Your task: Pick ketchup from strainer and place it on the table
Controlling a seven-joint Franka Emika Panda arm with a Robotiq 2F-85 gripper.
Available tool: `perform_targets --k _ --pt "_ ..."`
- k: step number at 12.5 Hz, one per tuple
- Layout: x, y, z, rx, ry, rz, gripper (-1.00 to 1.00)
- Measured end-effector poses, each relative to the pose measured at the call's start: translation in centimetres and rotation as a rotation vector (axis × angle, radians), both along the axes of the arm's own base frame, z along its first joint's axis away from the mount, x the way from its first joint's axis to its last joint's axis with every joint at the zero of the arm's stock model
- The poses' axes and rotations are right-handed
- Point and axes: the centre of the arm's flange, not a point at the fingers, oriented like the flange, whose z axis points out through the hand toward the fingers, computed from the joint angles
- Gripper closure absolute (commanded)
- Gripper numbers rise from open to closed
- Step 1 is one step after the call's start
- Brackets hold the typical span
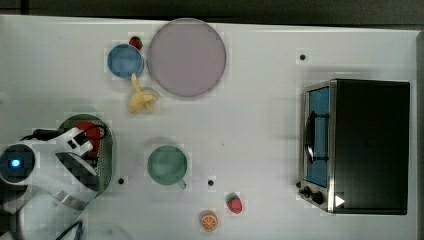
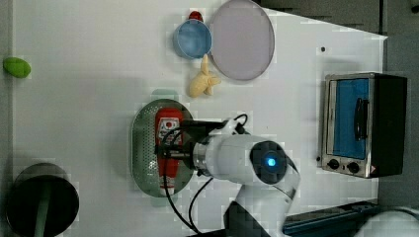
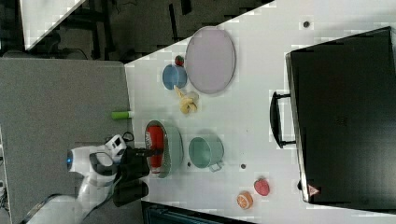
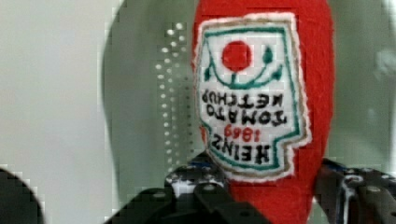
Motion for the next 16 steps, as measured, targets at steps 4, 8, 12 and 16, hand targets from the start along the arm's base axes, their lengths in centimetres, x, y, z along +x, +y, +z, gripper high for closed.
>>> perform_targets --k 4,8,12,16 --pt "1.1 -1.1 9.8 -0.016 -0.017 -0.075 -0.13" --pt "3.2 -3.4 16.1 -0.006 -0.037 -0.018 -0.13" --pt "5.4 -8.5 17.8 -0.059 -0.012 0.02 -0.13" --pt "9.4 -17.6 20.8 -0.071 -0.073 0.045 -0.13"
